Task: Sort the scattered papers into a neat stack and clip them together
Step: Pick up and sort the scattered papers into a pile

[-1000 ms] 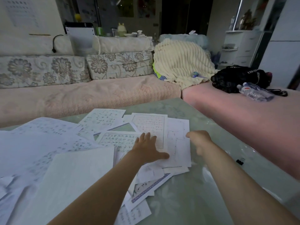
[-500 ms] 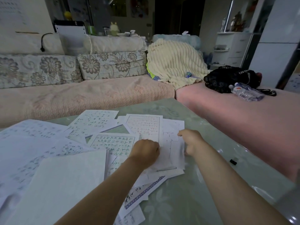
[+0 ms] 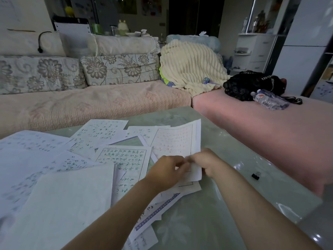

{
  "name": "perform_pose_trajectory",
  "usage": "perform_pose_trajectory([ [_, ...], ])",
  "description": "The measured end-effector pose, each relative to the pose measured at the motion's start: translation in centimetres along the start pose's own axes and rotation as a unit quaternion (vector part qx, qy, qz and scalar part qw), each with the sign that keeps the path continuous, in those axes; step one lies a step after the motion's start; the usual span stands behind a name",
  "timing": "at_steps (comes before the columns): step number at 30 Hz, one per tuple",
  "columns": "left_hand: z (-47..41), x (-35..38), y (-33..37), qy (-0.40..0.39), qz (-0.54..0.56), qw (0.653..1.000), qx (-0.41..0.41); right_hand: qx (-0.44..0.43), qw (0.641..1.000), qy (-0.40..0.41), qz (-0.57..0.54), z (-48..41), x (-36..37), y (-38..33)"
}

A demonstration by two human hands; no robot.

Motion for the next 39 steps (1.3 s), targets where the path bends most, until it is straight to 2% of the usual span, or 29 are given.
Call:
perform_pose_trajectory([
  [2,0.3,-1.0,-0.7,0.022,0.009,1.0,-0.011,-0.005,0.999,0.02,0.032,-0.1,-0.5,0.1],
  [3,0.3,-1.7,-1.3,0.05,-0.027,0.998,-0.017,-0.008,0.999,0.025,0.034,-0.2,-1.0,0.0],
  [5,0.6,-3.0,-3.3,0.093,-0.174,0.979,-0.054,-0.011,0.999,0.029,0.039,0.1,-2.2,-0.4],
  [7,1.1,-3.6,-5.9,0.028,-0.307,0.937,-0.161,-0.008,0.998,0.016,0.058,0.3,-3.3,-0.5],
  [8,1.5,-3.7,-7.0,-0.024,-0.326,0.922,-0.209,-0.005,0.997,-0.001,0.079,0.8,-3.5,-0.5],
  [10,2.1,-3.2,-8.5,-0.086,-0.304,0.917,-0.242,0.019,0.989,-0.042,0.138,1.5,-3.4,0.0],
  [13,2.6,-2.5,-8.2,-0.076,-0.285,0.939,-0.176,0.05,0.977,-0.096,0.186,2.8,-2.5,0.5],
  [15,2.9,-2.1,-7.6,-0.088,-0.271,0.949,-0.134,0.042,0.979,-0.107,0.166,3.3,-2.1,0.1],
  [18,3.2,-2.2,-6.8,-0.117,-0.26,0.949,-0.133,0.009,0.99,-0.078,0.117,3.2,-2.0,-0.5],
  [23,2.9,-3.6,-6.2,-0.065,-0.249,0.943,-0.211,0.01,0.981,-0.06,0.184,3.0,-1.9,-0.2],
  [28,3.1,-4.3,-5.4,-0.013,-0.299,0.929,-0.219,-0.002,0.988,-0.074,0.138,3.7,-1.7,-0.4],
  [35,2.4,-4.9,-3.3,-0.048,-0.388,0.902,-0.183,-0.019,0.988,-0.059,0.143,3.8,-1.6,-0.5],
  [39,1.6,-5.0,-4.4,0.031,-0.245,0.94,-0.234,-0.015,0.987,-0.068,0.147,4.1,-1.5,-0.5],
])
Point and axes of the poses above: each hand's wrist, its own z-axis away from the middle knuckle, its own x-axis out of the palm, y = z × x, the point moved 3 cm from there along -z, towards the middle knuckle, and after that the axes turned 11 degrees about -z, right-handed, at the moved point
